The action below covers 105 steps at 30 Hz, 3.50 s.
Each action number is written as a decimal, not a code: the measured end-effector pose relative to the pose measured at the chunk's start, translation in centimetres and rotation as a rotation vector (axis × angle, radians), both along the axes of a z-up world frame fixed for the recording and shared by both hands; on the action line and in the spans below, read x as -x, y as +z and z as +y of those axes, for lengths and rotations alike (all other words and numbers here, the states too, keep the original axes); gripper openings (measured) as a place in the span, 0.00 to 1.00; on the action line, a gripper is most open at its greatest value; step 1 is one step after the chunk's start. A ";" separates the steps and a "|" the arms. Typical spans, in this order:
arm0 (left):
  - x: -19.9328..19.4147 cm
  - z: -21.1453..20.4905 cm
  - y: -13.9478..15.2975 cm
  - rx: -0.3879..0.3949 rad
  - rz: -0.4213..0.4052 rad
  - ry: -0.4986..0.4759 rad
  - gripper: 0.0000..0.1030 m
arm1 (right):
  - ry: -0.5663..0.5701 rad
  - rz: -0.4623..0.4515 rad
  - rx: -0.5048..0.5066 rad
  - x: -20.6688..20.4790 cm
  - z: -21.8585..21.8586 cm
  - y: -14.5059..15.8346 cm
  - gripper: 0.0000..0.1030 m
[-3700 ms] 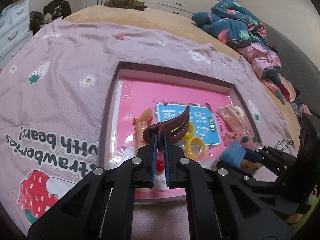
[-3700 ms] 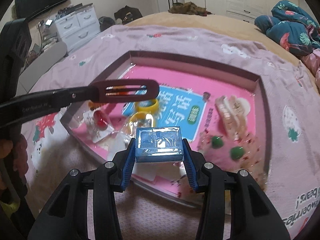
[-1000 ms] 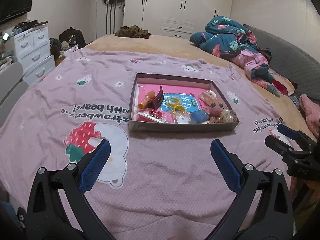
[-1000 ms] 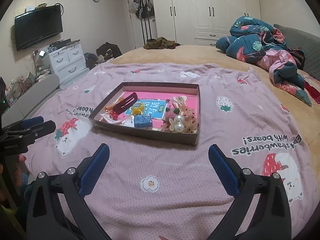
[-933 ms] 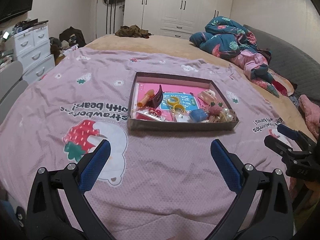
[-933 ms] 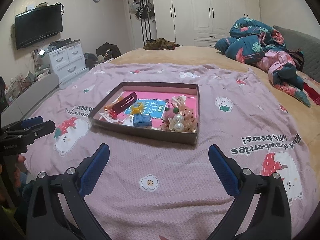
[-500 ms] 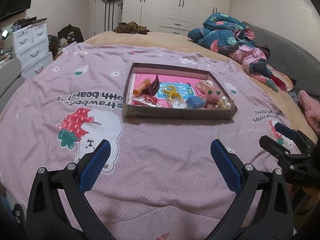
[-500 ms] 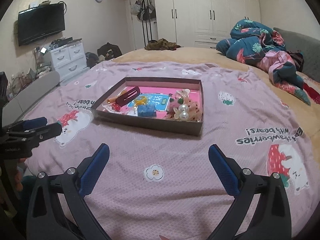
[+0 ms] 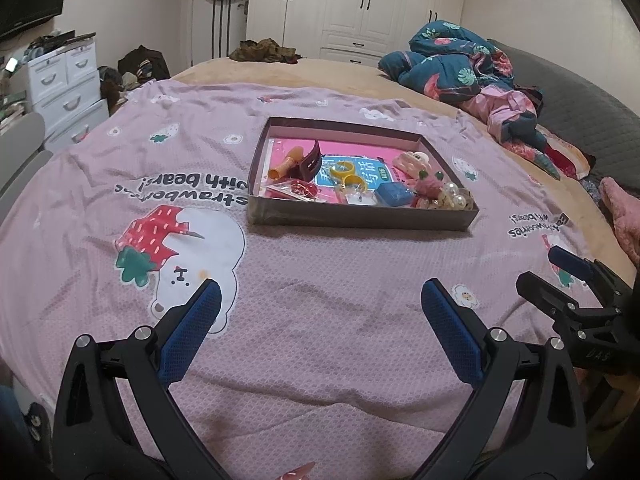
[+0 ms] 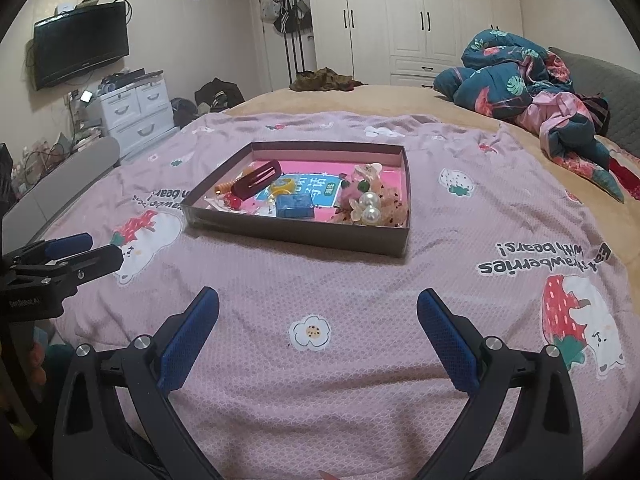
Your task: Organize jewelry
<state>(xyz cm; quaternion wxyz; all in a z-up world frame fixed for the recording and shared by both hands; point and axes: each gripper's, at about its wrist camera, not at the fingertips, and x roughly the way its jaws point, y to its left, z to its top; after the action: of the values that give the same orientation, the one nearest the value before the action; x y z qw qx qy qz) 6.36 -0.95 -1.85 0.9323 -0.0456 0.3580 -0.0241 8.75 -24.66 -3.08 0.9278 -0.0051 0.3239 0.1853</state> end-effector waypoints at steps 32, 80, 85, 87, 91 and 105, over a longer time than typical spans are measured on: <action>0.3 0.1 -0.4 -0.006 0.020 0.024 0.91 | -0.003 0.012 -0.004 0.1 -0.2 -0.2 0.96; 0.8 0.5 -0.4 0.004 0.034 0.036 0.91 | 0.005 0.012 -0.005 0.3 0.0 0.1 0.96; 0.9 0.1 -0.6 -0.001 0.032 0.022 0.91 | 0.003 0.011 -0.006 0.4 -0.1 0.1 0.96; 1.0 0.0 -0.7 -0.002 0.033 0.021 0.91 | 0.002 0.013 -0.006 0.3 -0.1 0.1 0.96; 1.0 0.0 -0.8 0.007 0.035 0.019 0.91 | 0.002 0.011 -0.002 0.4 -0.1 0.0 0.96; 0.7 0.2 -0.9 0.023 0.041 0.071 0.91 | -0.017 0.018 0.002 0.2 -0.7 -0.5 0.96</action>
<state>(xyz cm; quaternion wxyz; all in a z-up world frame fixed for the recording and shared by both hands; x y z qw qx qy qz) 5.66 -0.73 -2.77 0.9245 -0.0697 0.3748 0.0058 8.58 -25.32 -3.58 0.9263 -0.0014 0.3325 0.1774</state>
